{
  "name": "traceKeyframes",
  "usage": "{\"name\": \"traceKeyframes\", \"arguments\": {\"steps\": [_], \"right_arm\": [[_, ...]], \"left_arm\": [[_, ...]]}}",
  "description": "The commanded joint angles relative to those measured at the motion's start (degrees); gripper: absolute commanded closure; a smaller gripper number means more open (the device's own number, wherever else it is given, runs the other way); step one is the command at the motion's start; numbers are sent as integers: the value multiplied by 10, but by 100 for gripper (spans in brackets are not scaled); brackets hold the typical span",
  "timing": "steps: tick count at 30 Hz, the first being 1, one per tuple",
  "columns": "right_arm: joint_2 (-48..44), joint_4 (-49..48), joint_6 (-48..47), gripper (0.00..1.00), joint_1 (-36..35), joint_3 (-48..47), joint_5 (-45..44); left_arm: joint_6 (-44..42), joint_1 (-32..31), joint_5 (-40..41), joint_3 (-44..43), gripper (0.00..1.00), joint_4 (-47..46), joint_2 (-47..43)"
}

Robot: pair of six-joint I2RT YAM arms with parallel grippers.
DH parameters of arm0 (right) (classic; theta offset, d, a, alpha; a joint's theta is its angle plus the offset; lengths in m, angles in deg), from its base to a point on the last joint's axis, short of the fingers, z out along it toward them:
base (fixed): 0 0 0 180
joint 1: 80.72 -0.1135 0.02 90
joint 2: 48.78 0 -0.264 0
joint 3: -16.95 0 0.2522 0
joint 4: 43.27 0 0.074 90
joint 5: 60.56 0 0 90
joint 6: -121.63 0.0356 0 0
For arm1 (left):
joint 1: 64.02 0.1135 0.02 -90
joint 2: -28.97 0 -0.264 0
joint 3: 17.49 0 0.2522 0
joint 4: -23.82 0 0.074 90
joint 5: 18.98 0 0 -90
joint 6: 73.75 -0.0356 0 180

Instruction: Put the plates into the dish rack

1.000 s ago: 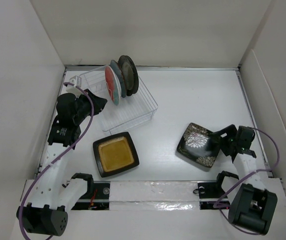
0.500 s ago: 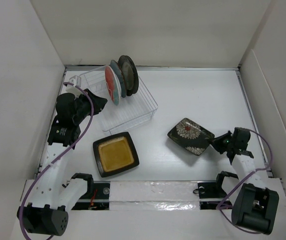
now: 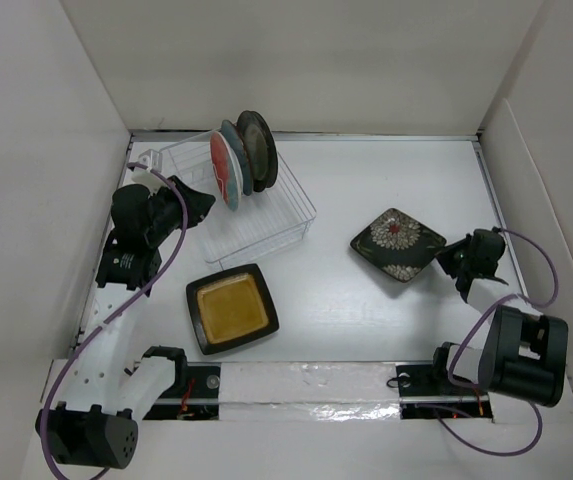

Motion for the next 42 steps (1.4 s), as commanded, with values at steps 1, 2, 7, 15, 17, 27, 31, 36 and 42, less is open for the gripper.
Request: {"name": "traceKeyframes", "arguments": {"steps": [1,2,7,15,17,27,31,36,42], "right_arm": [[35,-38,-47,99,-1,-40,-42],[43,-31,-52,98,-1,-44,-37],[80,-17,-67,71,-1,-43,-38],[81,12,-73,42,-1,-37,-17],[70,21,-77,40,-1,-24,-11],[42,72,-94,45,9,-17,40],[61,60,-96,67,4,-16,60],[97,39,-89,71,4,-23,97],[122,9,-77,89,11,-20,118]], "left_arm": [[-1,2,-10,2,90,-30,0],[-1,2,-10,2,90,-29,1],[-1,2,-13,4,89,-30,2],[0,2,-19,9,89,-32,1],[1,2,-19,9,89,-33,1],[3,2,-25,12,89,-36,1],[3,2,-25,10,89,-35,0],[3,2,-26,9,89,-35,1],[3,2,-26,9,89,-35,1]]}}
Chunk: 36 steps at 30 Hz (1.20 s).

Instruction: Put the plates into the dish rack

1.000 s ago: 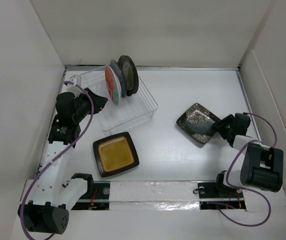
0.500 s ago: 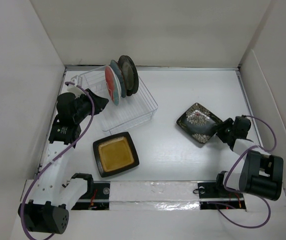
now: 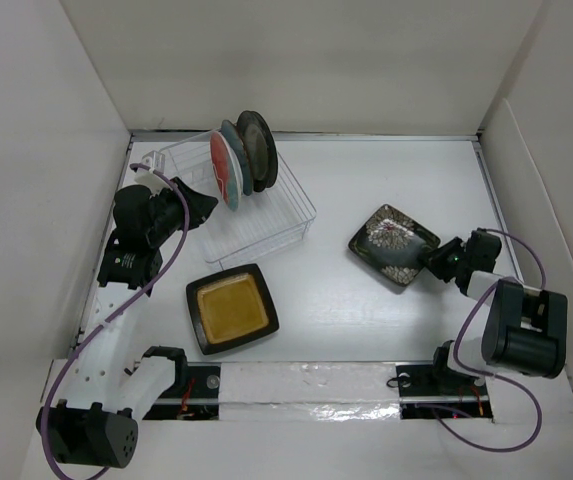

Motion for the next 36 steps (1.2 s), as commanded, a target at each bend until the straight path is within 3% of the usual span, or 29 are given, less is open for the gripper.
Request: {"name": "traceKeyframes", "arguments": {"steps": [1,3,8,12,14,24,30,36], "right_arm": [[10,12,-2,100,-1,9,9],[-10,-8,10,100,-1,20,4],[-180,5,76,100,-48,-2,-45],[-260,121,31,100,-144,-134,-204],[-267,142,1,100,-190,-214,-237],[-190,127,-66,100,-402,-473,-363],[-53,56,-177,100,-583,-619,-505],[118,-36,-238,100,-655,-757,-537]], "left_arm": [[0,2,-10,1,89,-30,-3],[0,2,-8,1,89,-30,-2],[3,2,-13,4,89,-36,-3],[5,2,-14,9,89,-41,-7],[5,2,-14,11,89,-43,-10],[7,2,-11,11,88,-50,-16],[21,2,21,3,88,-43,-32],[19,8,40,-27,88,-19,-46]]}}
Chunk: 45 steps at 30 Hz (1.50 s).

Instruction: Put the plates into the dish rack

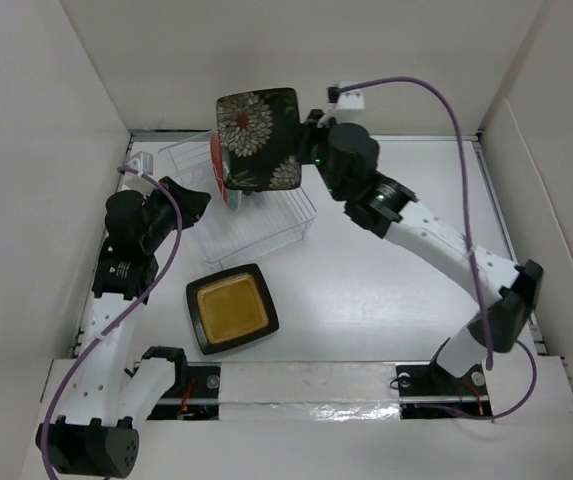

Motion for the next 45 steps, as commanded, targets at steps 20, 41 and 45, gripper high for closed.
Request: {"name": "traceKeyframes", "arguments": {"steps": [20,41,45], "right_arm": [[503,-234,-349,100,-77,-585,-111],[565,-265,-583,100,-92,-590,-118],[592,-294,-635,100,-92,-596,-98]], "left_arm": [[-1,4,64,-73,88,25,13],[15,16,56,-56,88,7,25],[33,16,95,-58,86,25,27]]}}
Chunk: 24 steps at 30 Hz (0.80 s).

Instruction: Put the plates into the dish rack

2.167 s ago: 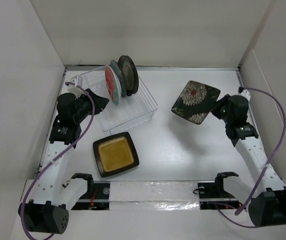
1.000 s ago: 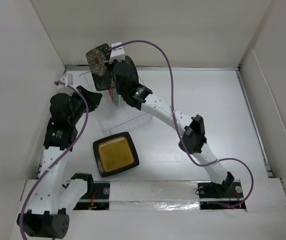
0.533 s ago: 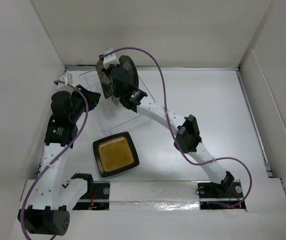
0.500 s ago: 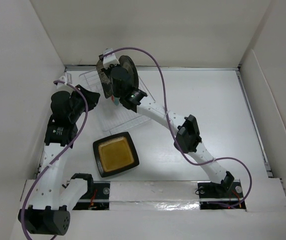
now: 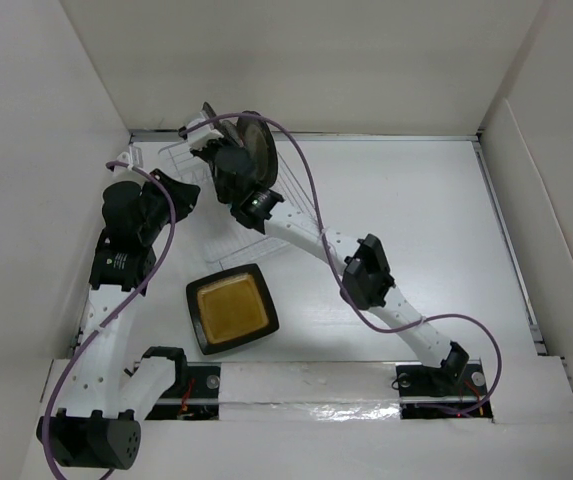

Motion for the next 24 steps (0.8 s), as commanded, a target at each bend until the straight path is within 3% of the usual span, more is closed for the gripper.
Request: {"name": "traceKeyframes", "arguments": {"steps": [1,4,18,20,24], "right_arm": [[12,-121,-96,100,-1,-44,8],[31,-139,-133,100,-1,-48,7],[44,-124,-32,100,-1,-5,16],[40,-131,-5,94,-1,10,-2],[24,-158,43,61,-7,56,-30]], "left_arm": [[20,2,38,-22,83,-5,5],[37,2,58,-32,60,12,8],[59,2,106,-47,63,30,21],[61,2,105,-44,64,28,24],[64,2,98,-39,65,23,26]]}}
